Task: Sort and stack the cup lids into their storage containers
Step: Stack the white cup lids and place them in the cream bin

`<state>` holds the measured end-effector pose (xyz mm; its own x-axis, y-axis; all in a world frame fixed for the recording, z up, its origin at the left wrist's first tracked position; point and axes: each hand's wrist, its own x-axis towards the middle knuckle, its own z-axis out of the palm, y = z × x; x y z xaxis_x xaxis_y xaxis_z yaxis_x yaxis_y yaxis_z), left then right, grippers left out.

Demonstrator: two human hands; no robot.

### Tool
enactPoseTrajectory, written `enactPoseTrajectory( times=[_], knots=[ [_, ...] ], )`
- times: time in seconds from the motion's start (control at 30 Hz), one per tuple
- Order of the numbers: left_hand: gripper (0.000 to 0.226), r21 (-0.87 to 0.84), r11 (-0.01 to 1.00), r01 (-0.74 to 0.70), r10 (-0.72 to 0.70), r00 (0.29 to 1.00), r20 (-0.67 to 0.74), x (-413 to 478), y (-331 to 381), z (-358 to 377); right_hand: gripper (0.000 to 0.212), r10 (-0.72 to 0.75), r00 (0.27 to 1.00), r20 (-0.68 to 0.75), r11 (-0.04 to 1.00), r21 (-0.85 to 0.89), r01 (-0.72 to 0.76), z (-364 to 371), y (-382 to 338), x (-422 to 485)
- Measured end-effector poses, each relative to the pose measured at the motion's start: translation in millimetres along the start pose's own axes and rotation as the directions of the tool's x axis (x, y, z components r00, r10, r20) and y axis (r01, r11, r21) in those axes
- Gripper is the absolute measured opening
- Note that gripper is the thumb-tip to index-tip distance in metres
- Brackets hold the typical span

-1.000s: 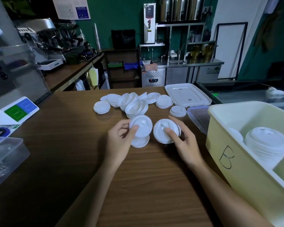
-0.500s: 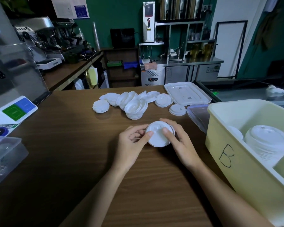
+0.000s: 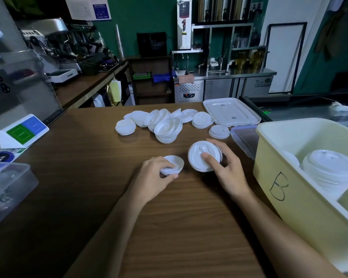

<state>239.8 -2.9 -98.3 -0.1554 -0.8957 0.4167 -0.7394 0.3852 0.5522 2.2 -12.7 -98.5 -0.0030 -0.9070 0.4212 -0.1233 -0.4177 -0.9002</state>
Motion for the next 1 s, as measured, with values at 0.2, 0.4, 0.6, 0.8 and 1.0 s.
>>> enactPoseTrajectory(
  times=[0.2,0.4,0.6,0.8,1.0],
  knots=[
    [0.007,-0.023,0.999,-0.036,0.036,0.999,-0.018,1,3,3,0.037,0.000,1.000,-0.014,1.000,-0.003,0.000,2,3,1],
    [0.008,-0.217,0.975,0.043,-0.079,0.984,-0.161,2,15,-1,0.039,0.007,1.000,-0.017,1.000,0.017,-0.007,2,4,1],
    [0.039,-0.495,0.861,0.114,-0.143,0.990,-0.021,4,27,-15,0.040,0.033,0.999,-0.027,0.999,0.020,-0.032,2,4,2],
    [0.047,-0.718,0.676,0.166,-0.114,0.986,0.121,4,32,-20,0.037,0.025,1.000,0.008,0.997,-0.068,-0.024,3,-4,-3],
    [0.053,-0.653,0.755,0.059,-0.113,0.993,-0.040,2,42,-18,0.032,0.052,0.992,0.115,0.996,-0.076,-0.043,8,-11,-9]
  ],
)
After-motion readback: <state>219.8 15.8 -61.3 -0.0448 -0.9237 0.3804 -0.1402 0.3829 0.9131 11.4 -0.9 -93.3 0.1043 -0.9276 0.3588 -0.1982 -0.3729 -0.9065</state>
